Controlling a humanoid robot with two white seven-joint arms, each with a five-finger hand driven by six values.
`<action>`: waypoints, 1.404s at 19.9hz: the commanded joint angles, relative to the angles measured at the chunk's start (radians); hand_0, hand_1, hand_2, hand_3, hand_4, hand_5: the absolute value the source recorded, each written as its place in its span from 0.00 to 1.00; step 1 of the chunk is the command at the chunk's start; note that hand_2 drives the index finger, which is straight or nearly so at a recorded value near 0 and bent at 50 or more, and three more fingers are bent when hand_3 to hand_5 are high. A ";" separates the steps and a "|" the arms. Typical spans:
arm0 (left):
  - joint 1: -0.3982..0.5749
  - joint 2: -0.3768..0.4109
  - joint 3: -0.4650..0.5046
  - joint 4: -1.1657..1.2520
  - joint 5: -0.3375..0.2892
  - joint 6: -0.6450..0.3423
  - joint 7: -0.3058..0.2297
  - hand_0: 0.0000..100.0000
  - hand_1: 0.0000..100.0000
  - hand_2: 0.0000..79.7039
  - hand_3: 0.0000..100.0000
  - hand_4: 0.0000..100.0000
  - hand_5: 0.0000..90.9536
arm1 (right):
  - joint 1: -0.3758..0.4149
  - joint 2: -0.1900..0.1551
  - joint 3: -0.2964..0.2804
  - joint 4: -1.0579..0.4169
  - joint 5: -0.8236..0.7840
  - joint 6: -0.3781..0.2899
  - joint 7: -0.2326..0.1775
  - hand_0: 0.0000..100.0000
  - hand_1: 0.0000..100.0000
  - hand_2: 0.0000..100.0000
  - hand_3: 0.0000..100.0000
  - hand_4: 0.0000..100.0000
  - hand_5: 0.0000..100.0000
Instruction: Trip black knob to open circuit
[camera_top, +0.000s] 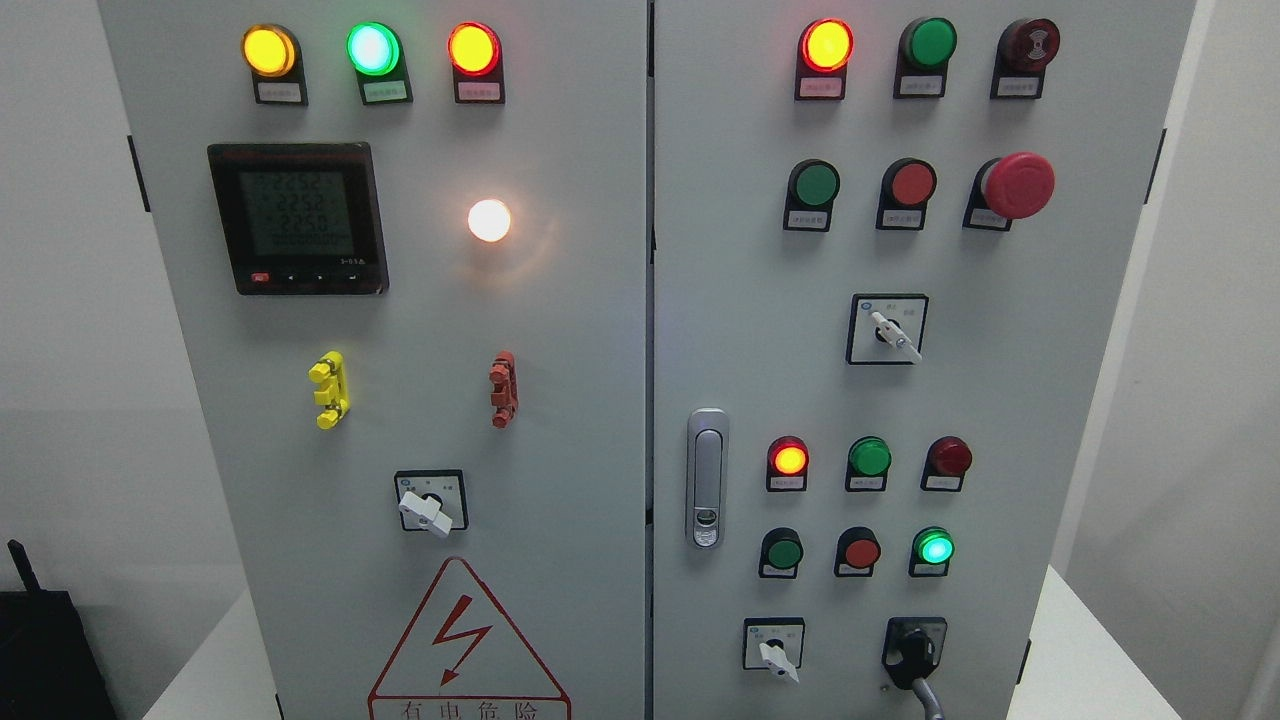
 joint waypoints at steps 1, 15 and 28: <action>-0.004 -0.002 0.001 0.000 0.002 -0.002 0.000 0.12 0.39 0.00 0.00 0.00 0.00 | -0.020 0.001 0.016 -0.044 0.002 -0.016 0.030 0.00 0.05 0.07 1.00 1.00 1.00; -0.002 0.000 0.001 0.000 0.002 -0.002 0.000 0.12 0.39 0.00 0.00 0.00 0.00 | -0.021 -0.009 -0.011 -0.044 -0.001 -0.019 0.030 0.00 0.05 0.08 1.00 1.00 1.00; -0.002 0.000 0.001 0.000 0.002 -0.002 0.000 0.12 0.39 0.00 0.00 0.00 0.00 | -0.013 -0.015 -0.035 -0.040 -0.002 -0.021 0.030 0.00 0.06 0.08 1.00 1.00 1.00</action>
